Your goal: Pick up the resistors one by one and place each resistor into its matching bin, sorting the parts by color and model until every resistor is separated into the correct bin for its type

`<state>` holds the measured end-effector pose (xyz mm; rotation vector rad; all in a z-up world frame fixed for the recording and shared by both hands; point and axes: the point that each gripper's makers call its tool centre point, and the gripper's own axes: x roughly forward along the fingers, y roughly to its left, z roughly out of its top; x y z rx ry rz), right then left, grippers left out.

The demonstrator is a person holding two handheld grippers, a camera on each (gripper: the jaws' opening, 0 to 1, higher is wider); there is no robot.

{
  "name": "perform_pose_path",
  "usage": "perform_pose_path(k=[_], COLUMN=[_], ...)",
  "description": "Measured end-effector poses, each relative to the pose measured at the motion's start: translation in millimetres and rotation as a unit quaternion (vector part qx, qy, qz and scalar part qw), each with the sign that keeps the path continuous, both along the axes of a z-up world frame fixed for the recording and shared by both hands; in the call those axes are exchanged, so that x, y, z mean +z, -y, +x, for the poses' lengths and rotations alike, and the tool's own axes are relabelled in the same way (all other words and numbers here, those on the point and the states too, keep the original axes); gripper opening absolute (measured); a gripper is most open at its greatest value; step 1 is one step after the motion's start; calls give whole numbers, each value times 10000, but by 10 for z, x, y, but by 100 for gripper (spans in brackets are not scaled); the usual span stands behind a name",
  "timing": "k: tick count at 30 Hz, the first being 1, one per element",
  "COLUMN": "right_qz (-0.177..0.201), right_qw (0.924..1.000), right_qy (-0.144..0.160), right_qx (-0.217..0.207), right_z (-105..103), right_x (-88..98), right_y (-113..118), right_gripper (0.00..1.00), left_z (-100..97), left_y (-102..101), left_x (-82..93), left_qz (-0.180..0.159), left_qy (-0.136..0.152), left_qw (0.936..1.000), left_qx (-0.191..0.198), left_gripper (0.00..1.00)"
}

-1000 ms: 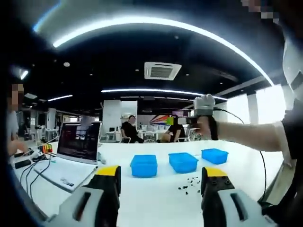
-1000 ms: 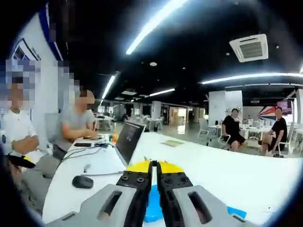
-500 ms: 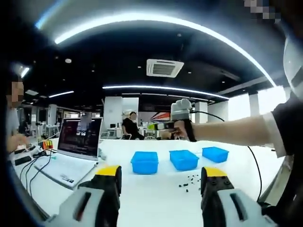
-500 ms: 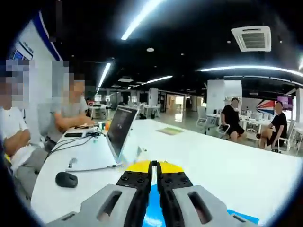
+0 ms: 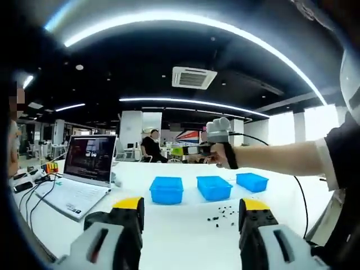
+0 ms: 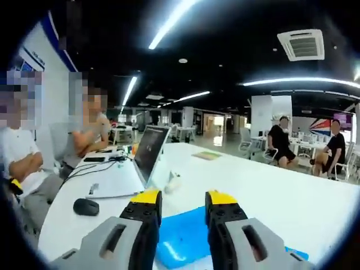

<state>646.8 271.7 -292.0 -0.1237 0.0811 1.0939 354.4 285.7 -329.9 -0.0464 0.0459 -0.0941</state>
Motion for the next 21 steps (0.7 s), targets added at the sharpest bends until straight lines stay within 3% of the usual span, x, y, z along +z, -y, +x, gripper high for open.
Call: perform_pose_path(k=[6,10,15,18,21], right_qz=[-18,-2,207,683,857], right_qw=[9997,9996,9994,9968,9939], right_qy=[-98,-147,-254,-305,-301], right_qx=[237,251,-64,-295,-629], right_z=[-288,-544,-915,-1252,-1540], right_x=[-110,-218,-302,-271,-349], right_y=[698,1322,2144,2568,2965], right_gripper=[34,34,34,34,34], left_z=[84,125,140,87,97], left_y=[139,418,676,866,909], left_x=[-44,-118,-226,-270,-233], left_qz=[-3,-103,201,161,288], left_qy=[-42,-232,-396,-566,-519], left_qw=[9997,9958,9890,9785,9760], left_qx=[-238,-884,-1412,-1977,-2095], left_gripper=[70,74,74,73,73])
